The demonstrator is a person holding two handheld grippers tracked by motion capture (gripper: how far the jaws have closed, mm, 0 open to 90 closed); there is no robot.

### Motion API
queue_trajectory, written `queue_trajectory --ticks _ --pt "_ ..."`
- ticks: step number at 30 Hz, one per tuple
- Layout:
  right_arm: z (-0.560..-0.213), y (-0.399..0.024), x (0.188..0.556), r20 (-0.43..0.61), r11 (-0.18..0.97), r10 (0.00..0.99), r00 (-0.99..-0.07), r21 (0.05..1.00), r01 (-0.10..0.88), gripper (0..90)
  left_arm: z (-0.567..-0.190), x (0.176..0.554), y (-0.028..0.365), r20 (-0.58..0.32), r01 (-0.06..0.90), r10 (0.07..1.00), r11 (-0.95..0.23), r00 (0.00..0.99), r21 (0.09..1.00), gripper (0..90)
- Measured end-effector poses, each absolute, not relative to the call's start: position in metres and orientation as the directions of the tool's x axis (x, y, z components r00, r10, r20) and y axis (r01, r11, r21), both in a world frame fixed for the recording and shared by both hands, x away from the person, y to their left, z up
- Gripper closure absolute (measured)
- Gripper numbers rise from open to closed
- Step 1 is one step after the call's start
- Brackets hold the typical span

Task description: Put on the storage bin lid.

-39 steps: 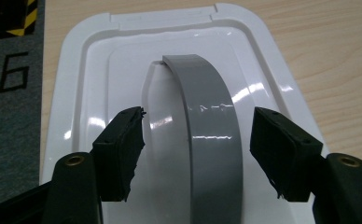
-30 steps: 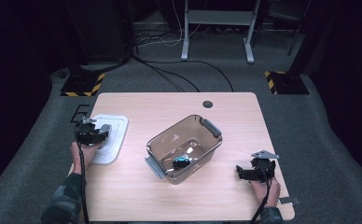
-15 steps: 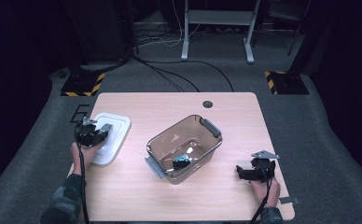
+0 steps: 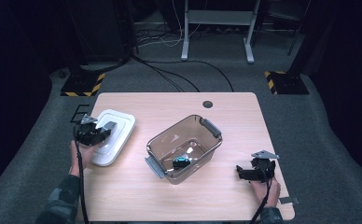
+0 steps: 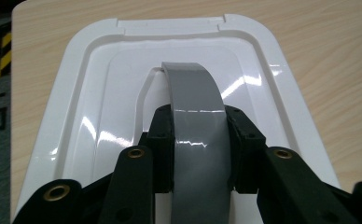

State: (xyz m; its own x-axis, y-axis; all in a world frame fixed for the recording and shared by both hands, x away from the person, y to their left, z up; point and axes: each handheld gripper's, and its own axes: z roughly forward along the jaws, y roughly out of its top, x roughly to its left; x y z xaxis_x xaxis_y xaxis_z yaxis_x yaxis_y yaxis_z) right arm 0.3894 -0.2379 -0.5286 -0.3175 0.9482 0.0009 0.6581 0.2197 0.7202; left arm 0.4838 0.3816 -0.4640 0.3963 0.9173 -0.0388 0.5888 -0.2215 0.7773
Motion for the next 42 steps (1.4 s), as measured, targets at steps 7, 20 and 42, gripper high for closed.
queue_trajectory --ticks 7,20,42 --pt "-0.529 -0.238 0.389 0.001 0.219 0.949 -0.316 0.721 0.658 1.0 -0.44 0.478 0.374 -0.035 0.564 0.899 -0.243 0.437 0.789 67.1" --pt "-0.529 -0.238 0.389 0.0 0.222 0.948 -0.319 0.72 0.658 1.0 -0.397 0.467 0.354 -0.001 0.517 0.863 -0.301 0.504 0.801 67.1" --pt "-0.529 -0.238 0.389 0.0 0.222 0.947 -0.32 0.72 0.658 1.0 -0.346 0.454 0.305 0.033 0.451 0.798 -0.374 0.602 0.81 67.1"
